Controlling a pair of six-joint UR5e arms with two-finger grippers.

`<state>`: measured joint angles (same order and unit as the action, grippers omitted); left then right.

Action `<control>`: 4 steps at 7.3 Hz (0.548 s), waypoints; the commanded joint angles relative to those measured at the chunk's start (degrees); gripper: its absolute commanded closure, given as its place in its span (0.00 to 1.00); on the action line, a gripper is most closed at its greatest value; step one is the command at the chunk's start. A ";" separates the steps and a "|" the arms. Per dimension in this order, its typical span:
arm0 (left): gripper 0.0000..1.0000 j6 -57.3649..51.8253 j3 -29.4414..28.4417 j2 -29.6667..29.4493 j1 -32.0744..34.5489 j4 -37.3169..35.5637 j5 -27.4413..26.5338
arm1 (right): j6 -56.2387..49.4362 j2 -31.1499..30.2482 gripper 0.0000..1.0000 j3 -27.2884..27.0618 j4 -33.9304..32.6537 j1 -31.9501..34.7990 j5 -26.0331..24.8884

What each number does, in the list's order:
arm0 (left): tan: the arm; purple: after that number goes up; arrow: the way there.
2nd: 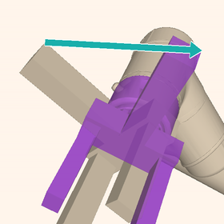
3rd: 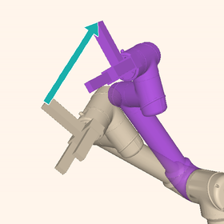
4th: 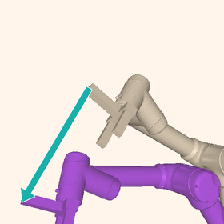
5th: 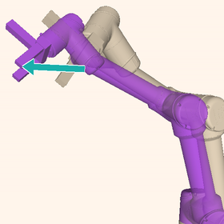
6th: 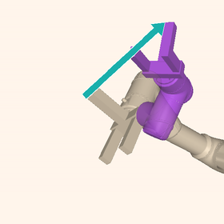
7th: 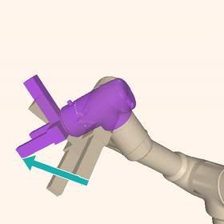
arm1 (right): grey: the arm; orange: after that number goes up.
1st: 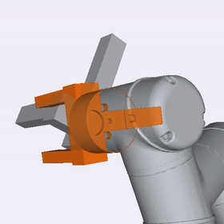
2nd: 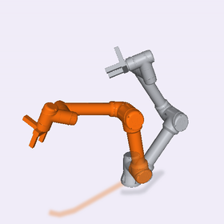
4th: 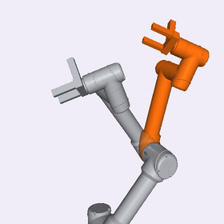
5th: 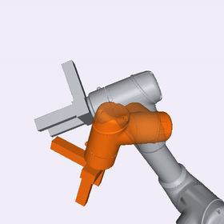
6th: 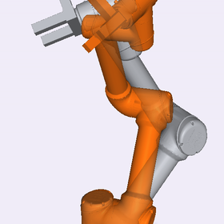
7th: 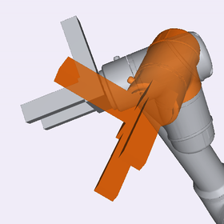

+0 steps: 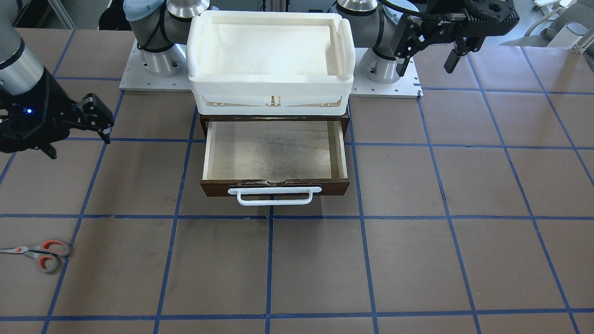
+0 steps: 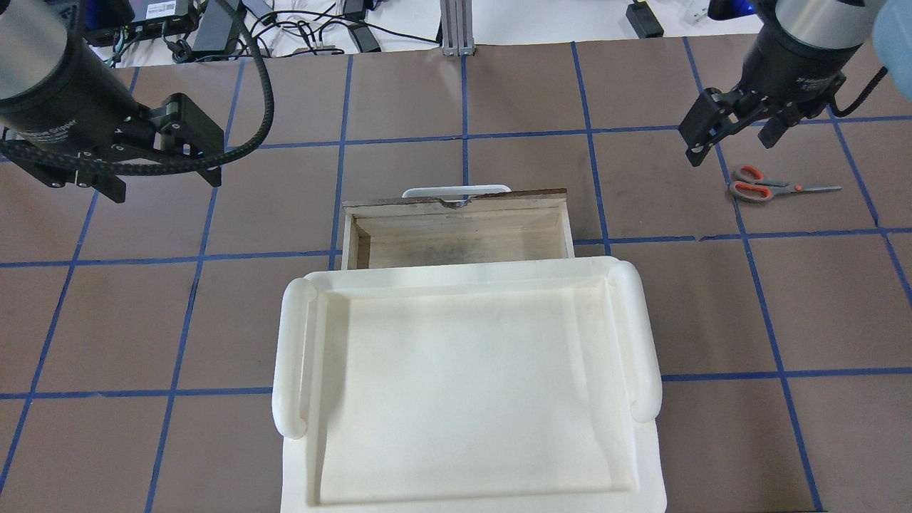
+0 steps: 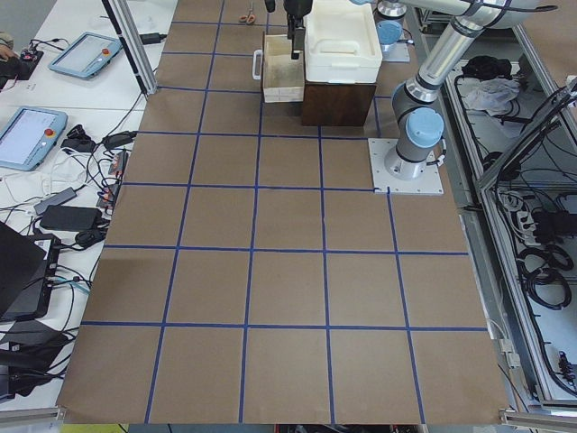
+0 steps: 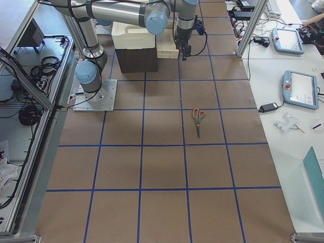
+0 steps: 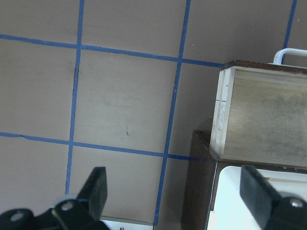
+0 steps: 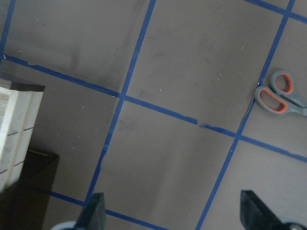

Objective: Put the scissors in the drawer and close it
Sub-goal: 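Move the right gripper over the orange-and-grey scissors while the left arm rises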

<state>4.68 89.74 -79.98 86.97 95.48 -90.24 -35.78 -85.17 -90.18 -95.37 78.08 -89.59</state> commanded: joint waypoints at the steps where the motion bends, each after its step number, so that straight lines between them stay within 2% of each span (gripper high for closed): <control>1: 0.00 -0.19 -0.35 -2.45 0.83 -3.96 2.60 | -18.74 4.03 0.00 0.00 -4.29 -4.06 -0.14; 3: 0.00 -0.20 -1.49 -7.45 3.27 -6.26 2.70 | -27.89 8.94 0.00 0.00 -5.52 -6.88 0.38; 4: 0.00 0.85 -2.20 -11.04 6.25 -10.36 2.44 | -37.34 11.58 0.00 0.09 -11.45 -7.24 -0.40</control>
<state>4.66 88.37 -87.09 90.21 88.81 -87.70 -63.17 -76.90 -90.16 -101.86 71.73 -89.50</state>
